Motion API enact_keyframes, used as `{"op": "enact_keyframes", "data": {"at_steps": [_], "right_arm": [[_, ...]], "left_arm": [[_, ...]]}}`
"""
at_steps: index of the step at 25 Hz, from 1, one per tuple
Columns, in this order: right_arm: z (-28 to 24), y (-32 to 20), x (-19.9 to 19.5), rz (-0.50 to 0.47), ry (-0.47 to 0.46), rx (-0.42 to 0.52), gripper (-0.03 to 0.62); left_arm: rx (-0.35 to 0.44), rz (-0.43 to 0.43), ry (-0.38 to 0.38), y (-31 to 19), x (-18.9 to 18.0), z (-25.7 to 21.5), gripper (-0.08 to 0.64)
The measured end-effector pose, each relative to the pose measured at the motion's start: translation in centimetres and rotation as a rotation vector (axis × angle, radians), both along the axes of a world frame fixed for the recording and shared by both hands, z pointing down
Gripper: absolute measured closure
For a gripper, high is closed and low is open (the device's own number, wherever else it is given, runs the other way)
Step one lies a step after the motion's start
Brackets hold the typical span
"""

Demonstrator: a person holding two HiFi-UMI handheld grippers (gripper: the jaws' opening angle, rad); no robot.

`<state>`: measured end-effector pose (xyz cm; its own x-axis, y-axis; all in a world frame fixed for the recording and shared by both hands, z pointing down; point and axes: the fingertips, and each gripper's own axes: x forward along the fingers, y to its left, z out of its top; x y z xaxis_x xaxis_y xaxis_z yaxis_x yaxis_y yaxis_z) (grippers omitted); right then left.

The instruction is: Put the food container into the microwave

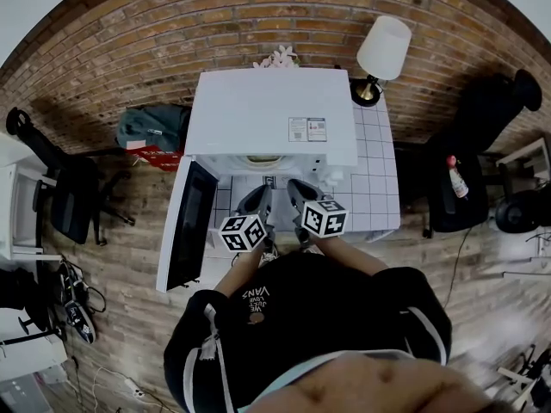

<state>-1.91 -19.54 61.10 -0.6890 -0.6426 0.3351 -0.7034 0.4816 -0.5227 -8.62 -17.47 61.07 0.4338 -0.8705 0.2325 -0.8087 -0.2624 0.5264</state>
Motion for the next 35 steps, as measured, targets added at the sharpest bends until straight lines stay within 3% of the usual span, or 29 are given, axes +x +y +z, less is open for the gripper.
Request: {"op": "enact_keyframes", "data": {"at_steps": [10,35], "right_arm": [[1.2,2.7,1.8,-0.086,0.043,-0.007,0.583],[1.7,4.2,3.4,-0.169,0.043,-0.026,0.588]], "left_arm": [[-0.012,-0.057,-0.021,3.0,0.9,0.3,0.548],[-0.01,-0.21,-0.011,6.4,1.6,0.4,0.548]]}}
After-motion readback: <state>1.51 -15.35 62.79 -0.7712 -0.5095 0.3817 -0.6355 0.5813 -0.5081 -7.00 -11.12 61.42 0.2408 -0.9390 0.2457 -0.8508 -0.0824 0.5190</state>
